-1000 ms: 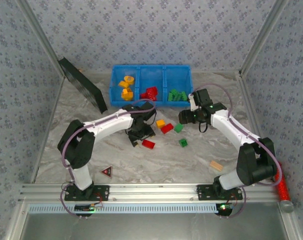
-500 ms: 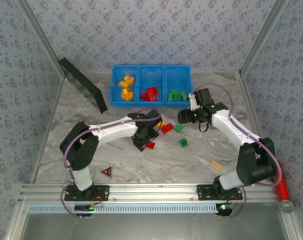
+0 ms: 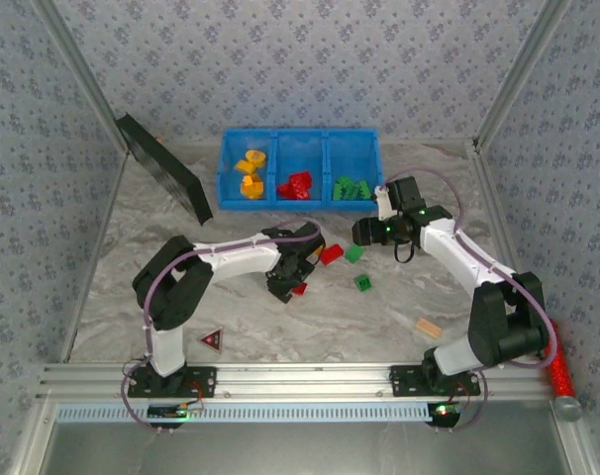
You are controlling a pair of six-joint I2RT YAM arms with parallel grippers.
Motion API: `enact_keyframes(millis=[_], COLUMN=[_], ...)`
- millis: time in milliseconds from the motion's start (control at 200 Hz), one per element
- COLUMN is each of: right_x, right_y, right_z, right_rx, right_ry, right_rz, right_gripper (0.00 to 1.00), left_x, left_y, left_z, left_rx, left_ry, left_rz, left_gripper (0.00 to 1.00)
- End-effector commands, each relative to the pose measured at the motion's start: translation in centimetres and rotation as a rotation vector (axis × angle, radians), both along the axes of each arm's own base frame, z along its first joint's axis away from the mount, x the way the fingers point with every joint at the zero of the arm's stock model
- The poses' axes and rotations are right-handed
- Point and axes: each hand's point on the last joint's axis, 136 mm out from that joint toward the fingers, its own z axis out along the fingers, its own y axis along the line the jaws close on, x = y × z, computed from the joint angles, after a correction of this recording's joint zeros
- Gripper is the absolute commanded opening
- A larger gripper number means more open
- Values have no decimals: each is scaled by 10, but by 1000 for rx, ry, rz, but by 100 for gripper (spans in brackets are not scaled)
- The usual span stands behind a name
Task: Sort the legos into containers by color
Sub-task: Pick up the lego from the center of the table.
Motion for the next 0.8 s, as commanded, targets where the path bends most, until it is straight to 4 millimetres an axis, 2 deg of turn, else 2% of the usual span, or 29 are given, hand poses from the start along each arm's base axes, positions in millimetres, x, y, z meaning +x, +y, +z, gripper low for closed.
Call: enact_keyframes(millis=[0,130,300,435,600,795], right_x=[-2,-1,0,-1,-4,-6], right_y=[-1,-2,-6,-8,-3,-7], right_z=[-2,-7,-9,-12,-20,-26], right_rx=[18,16,2,-8,30,95], right_ry=[13,28,32,39,80,130], right_rz=[-15,-17,-29,-33,-58,-221], right_gripper=[78,78,78,78,79,79], left_x=[0,-3,-7,2,37,110], left_y=[-6,-8,-3,3,19,22], left_z=[-11,-19,-23,-10,32,92], left_rx=[-28,-48,-50,-46,19,62], left_ry=[24,63,102,100,28,-152], left_rz=[45,42,17,-58,-217,-353], left_gripper=[61,46,34,25,22,21])
